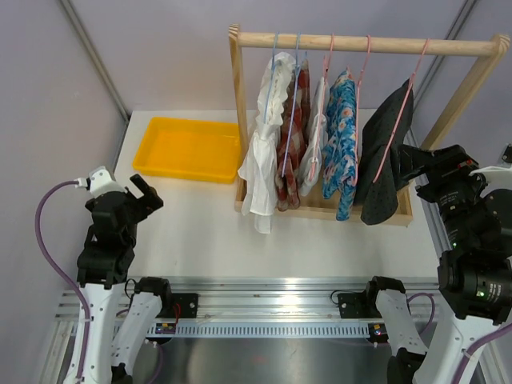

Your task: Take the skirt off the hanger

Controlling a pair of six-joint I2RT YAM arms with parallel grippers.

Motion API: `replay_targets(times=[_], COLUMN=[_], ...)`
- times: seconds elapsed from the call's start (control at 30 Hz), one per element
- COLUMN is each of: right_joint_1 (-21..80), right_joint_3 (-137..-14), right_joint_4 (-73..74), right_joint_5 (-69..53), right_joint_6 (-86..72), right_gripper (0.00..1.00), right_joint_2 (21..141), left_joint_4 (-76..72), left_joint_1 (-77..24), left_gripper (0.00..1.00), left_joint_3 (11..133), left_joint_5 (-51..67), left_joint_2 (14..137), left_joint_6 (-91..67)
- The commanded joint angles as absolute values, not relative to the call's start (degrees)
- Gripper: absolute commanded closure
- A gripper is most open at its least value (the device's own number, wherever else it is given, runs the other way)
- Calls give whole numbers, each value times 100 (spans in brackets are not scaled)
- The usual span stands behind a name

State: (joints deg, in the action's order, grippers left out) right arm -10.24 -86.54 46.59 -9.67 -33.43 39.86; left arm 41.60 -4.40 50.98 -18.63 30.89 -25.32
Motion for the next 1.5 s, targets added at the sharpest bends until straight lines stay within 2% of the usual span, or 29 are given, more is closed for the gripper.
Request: replay_targets(times=[0.0,0.33,0.47,0.67,0.83,0.87,0.93,0.97,1.0,1.1,1.17,1.2,1.33,1.47], right_joint_1=[-1028,-1028,-1028,-932,-879,-879,-870,-870,-861,-853,-835,-835,-826,-817], right_joint_3=[-9138,-10142,-10687,-10960,-10802,-10636,-10469,-10381,-10241,-10134,-10064,-10063,-10343,-11545], right_joint_4=[4394,4157,4526,4754,4703,4667,4536,4492,4422,4403,4377,4368,4315,4648], right_joint_5=[-1046,-1503,-1600,-845,-791,-791,-791,-800,-843,-914,-975,-993,-1107,-1353], right_joint_6=[-3190,-3191,-3050,-2664,-2645,-2646,-2628,-2628,-2611,-2584,-2566,-2549,-2514,-2557], right_gripper=[1,1,8,10,12,16,32,41,55,64,91,100,100,100], right_joint_2=[4086,5334,6308,6845,7093,7119,7128,7128,7145,7224,7268,7277,7303,7681], left_joint_4=[4350,4342,4280,4254,4263,4263,4271,4271,4271,4298,4289,4254,4113,4332], left_joint_1=[-457,-501,-501,-501,-501,-501,-501,-501,-501,-501,-501,-501,-536,-641], left_gripper=[1,1,1,1,1,1,1,1,1,1,1,1,1,1], left_joint_3=[5141,5168,5142,5098,5106,5098,5098,5089,5089,5098,5098,5106,5351,6413], left_joint_5=[-2188,-1785,-1617,-1582,-1565,-1573,-1573,-1573,-1582,-1608,-1600,-1495,-1441,-1661], left_joint_2=[3181,3278,3243,3164,3190,3182,3182,3164,3164,3199,3199,3208,3181,3559], left_joint_6=[-2478,-2408,-2364,-2373,-2373,-2373,-2373,-2373,-2373,-2382,-2364,-2295,-1969,-1776])
